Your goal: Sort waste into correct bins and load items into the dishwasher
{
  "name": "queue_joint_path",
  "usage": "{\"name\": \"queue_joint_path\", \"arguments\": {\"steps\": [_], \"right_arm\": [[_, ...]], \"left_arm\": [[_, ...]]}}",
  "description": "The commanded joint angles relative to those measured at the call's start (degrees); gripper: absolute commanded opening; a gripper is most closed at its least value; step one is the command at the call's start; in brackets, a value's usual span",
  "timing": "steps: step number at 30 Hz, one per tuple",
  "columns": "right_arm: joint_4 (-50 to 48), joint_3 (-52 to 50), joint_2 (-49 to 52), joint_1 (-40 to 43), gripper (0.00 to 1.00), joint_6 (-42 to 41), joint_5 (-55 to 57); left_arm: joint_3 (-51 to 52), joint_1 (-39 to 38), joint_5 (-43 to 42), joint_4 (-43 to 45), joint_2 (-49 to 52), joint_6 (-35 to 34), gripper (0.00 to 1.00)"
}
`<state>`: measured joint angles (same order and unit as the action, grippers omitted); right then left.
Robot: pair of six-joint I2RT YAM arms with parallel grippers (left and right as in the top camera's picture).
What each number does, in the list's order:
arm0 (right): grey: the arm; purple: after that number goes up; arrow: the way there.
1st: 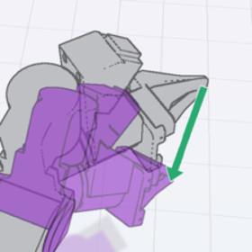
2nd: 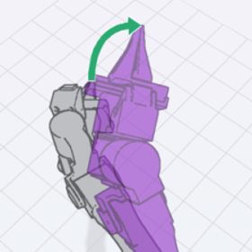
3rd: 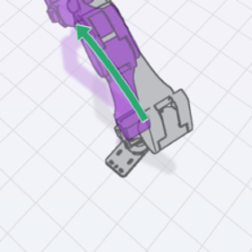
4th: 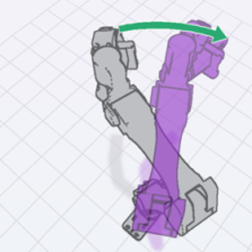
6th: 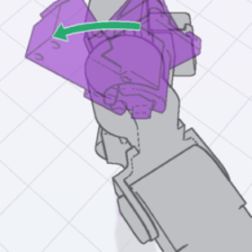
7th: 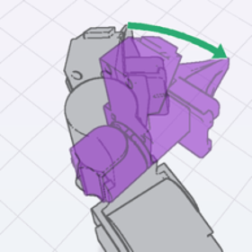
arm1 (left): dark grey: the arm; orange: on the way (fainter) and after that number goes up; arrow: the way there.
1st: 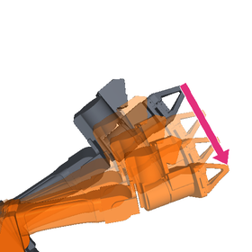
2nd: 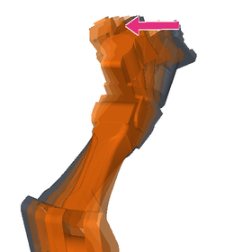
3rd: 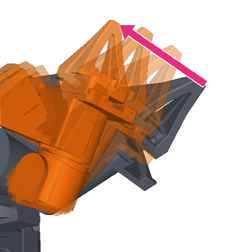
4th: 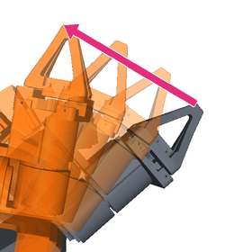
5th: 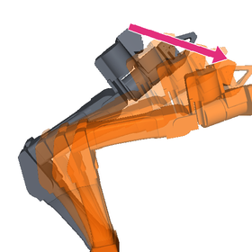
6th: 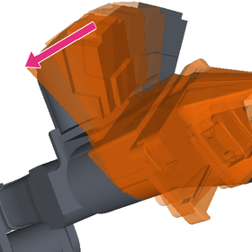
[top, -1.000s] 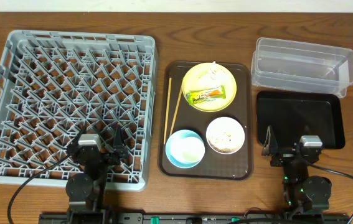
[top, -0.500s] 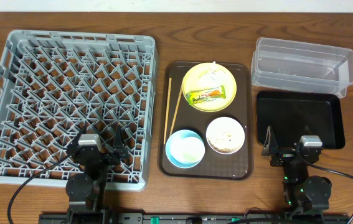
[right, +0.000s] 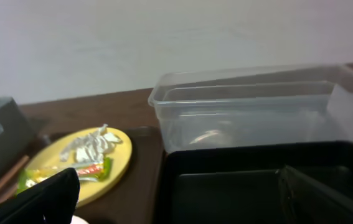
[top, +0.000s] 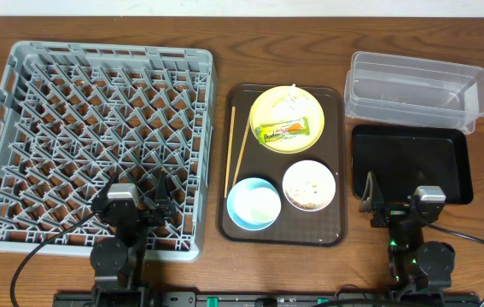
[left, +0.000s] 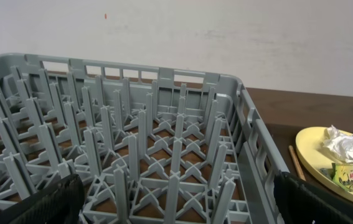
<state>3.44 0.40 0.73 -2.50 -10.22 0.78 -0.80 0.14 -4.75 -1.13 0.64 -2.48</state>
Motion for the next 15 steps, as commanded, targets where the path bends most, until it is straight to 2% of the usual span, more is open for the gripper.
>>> {"name": "queue_joint_path", "arguments": {"steps": [1, 8, 15], "right_arm": [[0.0, -0.1, 0.1, -0.3, 0.99, -6.1, -3.1], [4.0, 7.0, 3.9, -0.3, 1.00, -4.7, -7.0], [10.0, 22.3, 20.2, -0.3, 0.99, 1.8, -9.1]], "left_arm": [[0.5, -0.2, -2.1, -2.4, 0.0, 0.1, 0.99], [-2.2, -0.2, -2.1, -8.6, 1.6, -1.0, 0.99], [-7.7, -0.2, -2.1, -15.9, 6.1, -1.0, 0.99]]}}
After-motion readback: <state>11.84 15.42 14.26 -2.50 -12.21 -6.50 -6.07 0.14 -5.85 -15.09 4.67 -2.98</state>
